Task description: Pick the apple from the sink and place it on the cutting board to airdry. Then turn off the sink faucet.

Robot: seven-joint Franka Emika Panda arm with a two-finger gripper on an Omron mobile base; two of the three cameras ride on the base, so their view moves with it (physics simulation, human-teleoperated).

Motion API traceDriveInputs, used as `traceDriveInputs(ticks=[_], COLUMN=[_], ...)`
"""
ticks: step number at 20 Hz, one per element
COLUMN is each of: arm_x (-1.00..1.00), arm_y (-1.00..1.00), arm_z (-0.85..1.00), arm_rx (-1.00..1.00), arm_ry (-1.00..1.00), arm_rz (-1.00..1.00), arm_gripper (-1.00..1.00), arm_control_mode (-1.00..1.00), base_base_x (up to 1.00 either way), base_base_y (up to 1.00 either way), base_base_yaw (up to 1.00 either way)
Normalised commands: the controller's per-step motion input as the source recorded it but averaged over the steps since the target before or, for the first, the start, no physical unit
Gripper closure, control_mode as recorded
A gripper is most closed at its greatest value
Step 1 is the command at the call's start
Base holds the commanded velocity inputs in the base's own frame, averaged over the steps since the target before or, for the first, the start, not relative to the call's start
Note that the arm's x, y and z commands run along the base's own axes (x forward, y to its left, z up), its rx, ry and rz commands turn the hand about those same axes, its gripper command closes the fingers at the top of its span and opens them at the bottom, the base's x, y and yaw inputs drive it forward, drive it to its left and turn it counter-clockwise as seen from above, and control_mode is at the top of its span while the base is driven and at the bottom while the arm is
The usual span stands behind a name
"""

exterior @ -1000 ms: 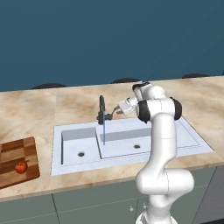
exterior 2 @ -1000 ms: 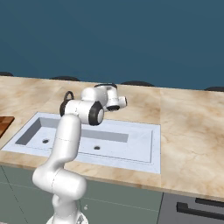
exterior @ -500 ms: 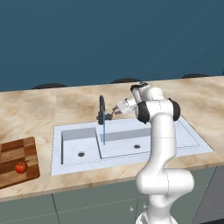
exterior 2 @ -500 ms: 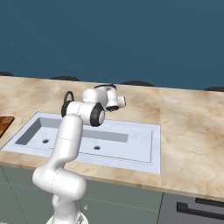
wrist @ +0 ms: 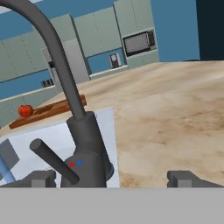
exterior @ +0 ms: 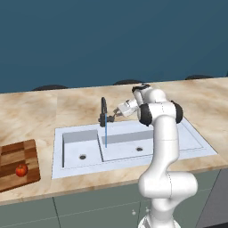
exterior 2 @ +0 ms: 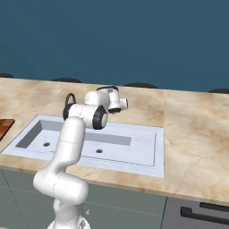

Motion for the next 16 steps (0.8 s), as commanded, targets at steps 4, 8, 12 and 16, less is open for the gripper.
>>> traceDriveInputs(ticks=[4, 8, 12, 16], arm_x=[0.10, 0.09, 0.11, 0.17], arm_y=[0.37, 0.47, 0.48, 0.56], arm_z=[0.09, 0.26, 0.37, 0.44], arm_rx=[0.00, 0.00, 0.00, 0.00], arm_ry=[0.00, 0.00, 0.00, 0.00], arm_rz=[0.01, 0.03, 0.03, 0.02], arm_gripper=[-1.00, -1.00, -1.00, -1.00], arm_control_mode=[-1.00, -1.00, -1.00, -1.00], base_base_x=[0.00, 0.00, 0.00, 0.00], base_base_y=[0.00, 0.00, 0.00, 0.00], base_base_yaw=[0.00, 0.00, 0.00, 0.00])
